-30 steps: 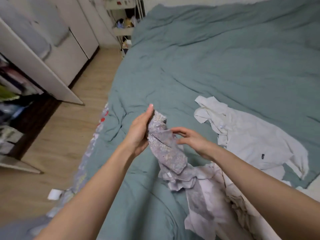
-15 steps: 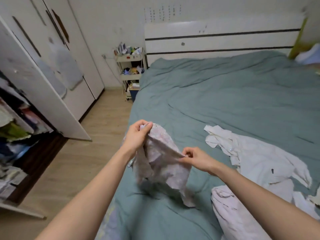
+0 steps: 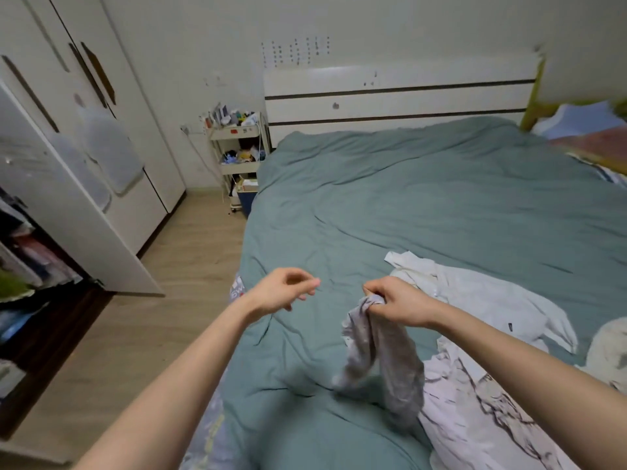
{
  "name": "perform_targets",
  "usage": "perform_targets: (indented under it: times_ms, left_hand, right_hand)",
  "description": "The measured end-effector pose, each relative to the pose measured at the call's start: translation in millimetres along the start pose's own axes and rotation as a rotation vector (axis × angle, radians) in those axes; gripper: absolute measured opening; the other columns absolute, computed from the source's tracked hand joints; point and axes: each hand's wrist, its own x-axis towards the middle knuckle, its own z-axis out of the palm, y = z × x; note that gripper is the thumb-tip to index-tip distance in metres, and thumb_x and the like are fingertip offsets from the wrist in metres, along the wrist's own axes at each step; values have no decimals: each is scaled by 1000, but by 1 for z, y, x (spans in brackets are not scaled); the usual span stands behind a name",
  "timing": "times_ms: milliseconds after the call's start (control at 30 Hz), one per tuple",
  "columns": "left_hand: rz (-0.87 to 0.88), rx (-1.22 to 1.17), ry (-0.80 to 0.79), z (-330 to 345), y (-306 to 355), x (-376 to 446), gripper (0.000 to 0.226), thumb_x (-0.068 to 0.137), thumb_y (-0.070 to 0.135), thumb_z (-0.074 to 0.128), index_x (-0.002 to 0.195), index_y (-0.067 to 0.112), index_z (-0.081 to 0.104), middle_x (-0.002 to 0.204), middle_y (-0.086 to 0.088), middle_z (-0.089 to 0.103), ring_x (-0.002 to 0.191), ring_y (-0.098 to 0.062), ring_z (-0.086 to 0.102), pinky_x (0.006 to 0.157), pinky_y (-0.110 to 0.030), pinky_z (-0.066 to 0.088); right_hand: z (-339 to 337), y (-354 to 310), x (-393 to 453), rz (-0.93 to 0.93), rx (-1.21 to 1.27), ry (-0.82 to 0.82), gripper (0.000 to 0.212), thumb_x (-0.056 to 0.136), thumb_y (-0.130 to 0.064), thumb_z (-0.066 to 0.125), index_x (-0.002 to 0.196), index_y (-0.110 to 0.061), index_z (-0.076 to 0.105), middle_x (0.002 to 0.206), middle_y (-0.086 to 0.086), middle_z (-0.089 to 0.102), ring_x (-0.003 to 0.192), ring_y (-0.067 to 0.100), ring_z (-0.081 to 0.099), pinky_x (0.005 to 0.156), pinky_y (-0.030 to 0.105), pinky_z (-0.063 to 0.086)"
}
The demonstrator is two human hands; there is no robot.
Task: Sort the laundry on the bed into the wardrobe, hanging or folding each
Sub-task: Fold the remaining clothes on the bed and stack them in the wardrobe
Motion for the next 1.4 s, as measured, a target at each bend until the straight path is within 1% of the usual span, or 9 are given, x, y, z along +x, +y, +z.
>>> perform_targets:
  times_ms: [167,267,367,467,567,767,933,1167,1400]
  left_hand:
    - [-80,-173,-174,55,-12,0,32,96,35,56,119,13,63,121,-5,64,117,-12,55,74,-23,55]
    - [-86,-235,-241,76,-13,1,30,93,27,62,120,14,62,109,-1,69,107,-6,61,82,-23,54]
    - [-61,-215,-204,84,-2,4,7,92,17,64,94,12,67,88,-1,69,83,-4,64,63,-16,50]
    - [-59,-349,-98,84,7,12,13,95,12,58,83,12,64,86,-2,66,82,-7,61,54,-15,48]
    - [-93,-487,-102,86,16,16,16,97,22,56,98,11,68,96,0,62,92,-7,58,61,-20,54]
    - [-19,-508,-189,96,13,18,16,92,15,63,79,8,69,77,-8,45,71,-8,50,79,-28,58]
    - [146,-155,67,74,5,33,13,90,14,66,78,10,66,67,1,58,62,-11,54,69,-27,50]
    - [348,593,32,34,20,41,13,84,18,71,95,11,71,94,-4,71,80,-12,60,67,-13,37]
    - [328,799,183,8,15,45,18,95,23,57,95,12,71,94,-12,72,93,-30,63,75,-32,43]
  right_hand:
    - [-16,-12,-5,-2,203,-38,30,78,-5,54,62,-21,35,57,-13,32,53,3,27,51,23,23]
    - [-30,-12,-13,9,300,-36,20,72,-9,51,64,-20,36,58,-9,32,54,6,26,50,22,21]
    - [-39,-3,-22,9,300,-21,15,69,-11,49,65,-19,37,57,-10,32,54,5,25,49,22,20]
    - [-43,6,-30,27,311,-23,15,69,-11,49,65,-19,36,57,-9,31,54,6,24,49,21,20]
    - [-42,12,-34,48,381,-25,16,71,-11,49,66,-19,35,58,-7,30,55,8,23,49,21,19]
    - [-46,21,-35,81,379,-21,23,74,-2,50,67,-19,36,58,-8,31,55,7,25,49,21,19]
    - [-52,33,-30,53,-278,-71,21,77,-15,58,75,-25,40,66,-6,49,66,19,44,60,31,32]
    - [-41,24,-22,-310,-1180,-509,14,85,-19,51,95,-15,61,89,10,65,96,29,52,85,33,31]
    - [-41,23,-3,-492,-1195,-529,18,88,-9,46,100,-16,58,101,3,58,89,28,54,74,40,42]
